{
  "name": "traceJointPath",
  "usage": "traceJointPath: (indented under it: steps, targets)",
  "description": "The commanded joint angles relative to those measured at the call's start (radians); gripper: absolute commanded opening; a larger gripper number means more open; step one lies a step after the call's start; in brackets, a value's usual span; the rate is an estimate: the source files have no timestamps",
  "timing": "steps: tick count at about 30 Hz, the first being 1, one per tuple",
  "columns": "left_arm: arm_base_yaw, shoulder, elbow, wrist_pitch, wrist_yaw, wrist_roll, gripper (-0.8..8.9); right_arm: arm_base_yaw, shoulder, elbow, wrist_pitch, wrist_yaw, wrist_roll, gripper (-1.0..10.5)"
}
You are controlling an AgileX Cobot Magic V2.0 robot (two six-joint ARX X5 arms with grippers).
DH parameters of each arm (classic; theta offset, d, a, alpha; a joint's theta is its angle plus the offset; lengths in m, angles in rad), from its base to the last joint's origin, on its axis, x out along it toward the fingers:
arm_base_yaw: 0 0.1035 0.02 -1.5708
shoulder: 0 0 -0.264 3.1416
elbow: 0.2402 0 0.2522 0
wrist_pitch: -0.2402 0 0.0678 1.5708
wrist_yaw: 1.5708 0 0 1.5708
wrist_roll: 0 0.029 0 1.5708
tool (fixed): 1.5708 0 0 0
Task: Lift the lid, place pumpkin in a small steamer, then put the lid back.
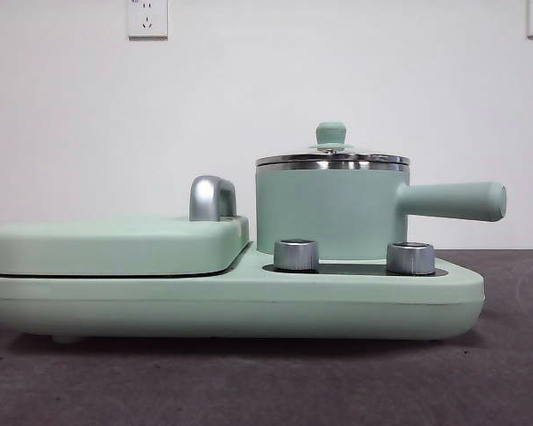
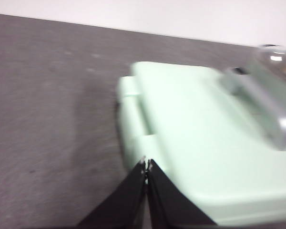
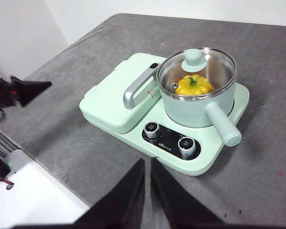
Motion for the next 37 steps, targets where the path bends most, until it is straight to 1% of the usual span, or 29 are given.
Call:
traceJointPath:
  steps: [1,5,10,16,19,37]
  targets:
    - [0.038,-0.055,-0.119,0.079,-0.003,0.024,0.06,0.005,0.003,0.01,0.01,0.0,-0.005,0.2]
    - [0.088,-0.106,-0.18,0.086,-0.005,0.032,0.06,0.005,0.003,0.01,0.011,0.0,-0.005,0.2]
    - [0.157,-0.104,-0.182,0.104,-0.01,0.109,0.06,0.005,0.003,0.01,0.017,0.0,-0.005,0.2]
    - [0.196,-0.104,-0.2,0.146,-0.01,0.154,0.06,0.005,0.003,0.01,0.017,0.0,-0.005,0.2]
    - [0.197,-0.104,-0.211,0.177,-0.01,0.149,0.06,0.005,0.003,0.01,0.017,0.0,-0.005,0.2]
    - [0.196,-0.104,-0.211,0.179,-0.009,0.148,0.06,0.005,0.003,0.01,0.017,0.0,-0.005,0.2]
